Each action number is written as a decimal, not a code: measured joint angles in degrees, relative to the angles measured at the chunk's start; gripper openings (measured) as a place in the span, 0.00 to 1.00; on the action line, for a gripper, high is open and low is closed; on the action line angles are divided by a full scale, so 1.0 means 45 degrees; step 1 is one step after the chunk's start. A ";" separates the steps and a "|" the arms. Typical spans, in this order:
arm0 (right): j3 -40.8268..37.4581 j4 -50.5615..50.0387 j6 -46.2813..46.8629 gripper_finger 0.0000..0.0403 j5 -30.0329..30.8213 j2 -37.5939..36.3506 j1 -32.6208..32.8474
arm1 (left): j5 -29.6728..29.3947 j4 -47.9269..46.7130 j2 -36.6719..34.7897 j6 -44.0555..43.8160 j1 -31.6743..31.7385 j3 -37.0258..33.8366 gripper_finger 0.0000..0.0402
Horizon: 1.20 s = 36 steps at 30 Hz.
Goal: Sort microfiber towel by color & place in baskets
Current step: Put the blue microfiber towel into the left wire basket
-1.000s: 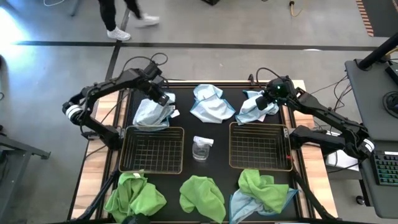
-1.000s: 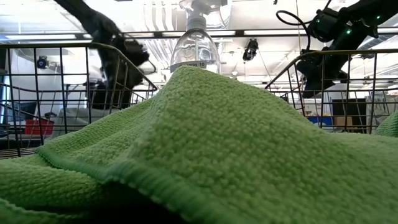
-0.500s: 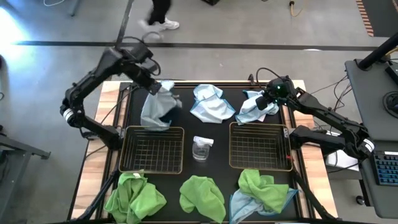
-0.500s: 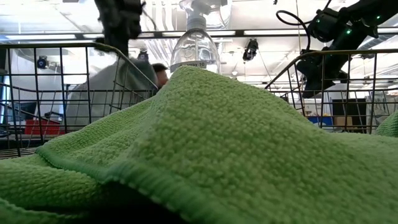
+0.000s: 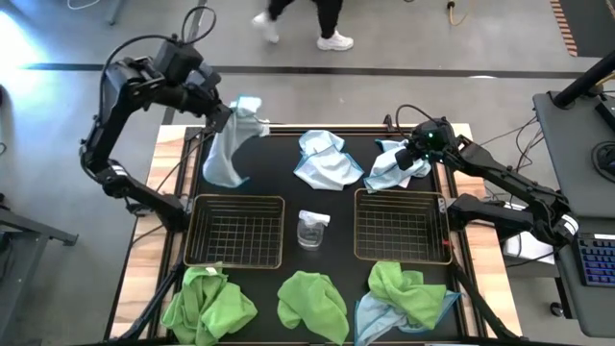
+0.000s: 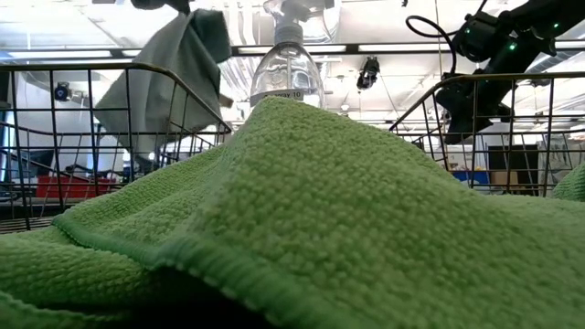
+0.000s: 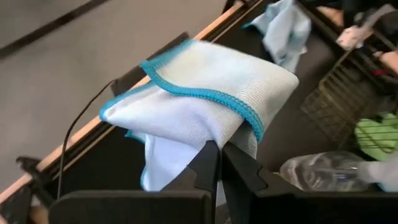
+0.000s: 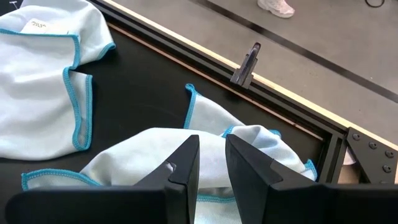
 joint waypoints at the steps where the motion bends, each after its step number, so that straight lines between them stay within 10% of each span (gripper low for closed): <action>1: 0.0000 0.0000 0.0000 0.18 0.0000 0.0000 0.0000 | 0.0000 -0.0025 0.0000 -0.0065 -0.0239 0.0171 0.00; 36: 0.0000 -0.0261 0.0223 0.18 -0.0008 0.0000 0.0002 | -0.3091 -0.0267 -0.0945 -0.5701 -1.0685 0.0729 0.00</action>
